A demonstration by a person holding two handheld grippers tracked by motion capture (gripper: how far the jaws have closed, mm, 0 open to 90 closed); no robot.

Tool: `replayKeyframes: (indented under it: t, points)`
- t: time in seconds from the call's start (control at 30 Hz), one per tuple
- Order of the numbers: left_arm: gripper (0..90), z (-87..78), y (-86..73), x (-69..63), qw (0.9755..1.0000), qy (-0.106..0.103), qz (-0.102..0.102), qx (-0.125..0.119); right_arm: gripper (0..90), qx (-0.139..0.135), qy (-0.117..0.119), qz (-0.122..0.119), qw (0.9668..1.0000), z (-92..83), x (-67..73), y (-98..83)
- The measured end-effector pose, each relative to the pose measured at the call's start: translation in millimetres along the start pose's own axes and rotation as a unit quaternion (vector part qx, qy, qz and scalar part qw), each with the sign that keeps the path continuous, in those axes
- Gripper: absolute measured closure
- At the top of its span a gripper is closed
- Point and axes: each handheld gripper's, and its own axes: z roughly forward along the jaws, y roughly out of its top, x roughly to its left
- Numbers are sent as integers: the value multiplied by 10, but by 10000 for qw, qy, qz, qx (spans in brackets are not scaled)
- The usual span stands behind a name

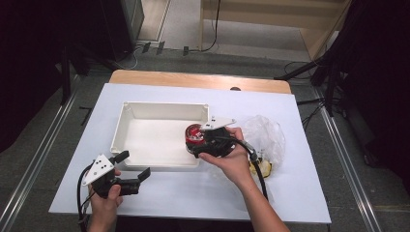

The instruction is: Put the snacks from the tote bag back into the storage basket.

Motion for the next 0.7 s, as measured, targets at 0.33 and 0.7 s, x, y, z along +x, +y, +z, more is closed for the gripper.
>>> replayKeyframes:
  t: [0.33, 0.7]
  points:
    - [11, 1, -2, 5, 10000, 9, -8, 19, 255, 73, -18, -74, 9999, 51, 12, -28]
    - [11, 3, -4, 3, 10000, 14, 4, 29, 255, 224, -84, -134, 9996, 113, 29, -74]
